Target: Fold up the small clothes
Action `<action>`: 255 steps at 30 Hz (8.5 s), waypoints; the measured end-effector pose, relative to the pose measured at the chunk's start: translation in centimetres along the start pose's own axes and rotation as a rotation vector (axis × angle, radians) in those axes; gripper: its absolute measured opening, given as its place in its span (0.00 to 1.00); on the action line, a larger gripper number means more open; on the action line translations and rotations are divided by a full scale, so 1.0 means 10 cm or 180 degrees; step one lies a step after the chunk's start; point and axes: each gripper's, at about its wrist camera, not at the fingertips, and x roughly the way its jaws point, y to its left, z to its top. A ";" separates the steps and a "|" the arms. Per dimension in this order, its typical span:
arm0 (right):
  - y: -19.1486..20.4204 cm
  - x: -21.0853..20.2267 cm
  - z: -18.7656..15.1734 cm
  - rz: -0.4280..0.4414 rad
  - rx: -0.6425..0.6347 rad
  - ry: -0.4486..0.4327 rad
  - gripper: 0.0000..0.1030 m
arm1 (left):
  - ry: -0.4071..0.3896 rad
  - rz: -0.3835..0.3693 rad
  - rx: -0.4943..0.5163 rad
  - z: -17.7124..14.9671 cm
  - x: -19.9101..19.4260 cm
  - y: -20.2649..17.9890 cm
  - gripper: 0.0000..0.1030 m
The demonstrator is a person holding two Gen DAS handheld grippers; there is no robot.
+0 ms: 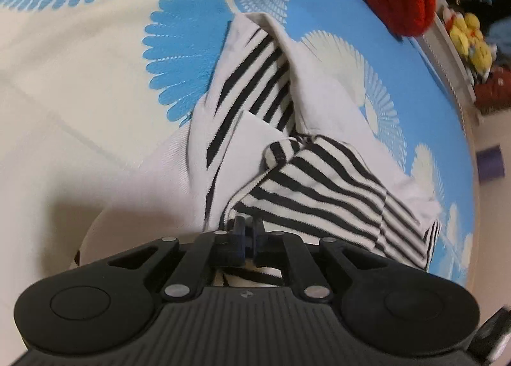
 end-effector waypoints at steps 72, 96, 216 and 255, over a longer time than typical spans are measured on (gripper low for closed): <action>-1.44 -1.93 -1.93 -0.0053 0.0105 -0.0307 0.59 | 0.0081 0.0129 0.0581 -2.07 -1.67 1.02 0.77; -1.51 -1.87 -2.06 -0.0051 0.0205 -0.0260 0.09 | 0.0040 0.0185 0.0625 -2.26 -1.66 1.16 0.08; -0.49 -1.43 -1.39 -0.0071 -0.2591 -0.0789 0.53 | -0.0944 0.0763 0.2981 -1.53 -1.21 0.15 0.81; 0.07 -0.93 -0.41 -0.0385 -0.1954 -0.2059 0.08 | -0.2061 0.0693 0.1685 -0.28 -0.94 -0.24 0.03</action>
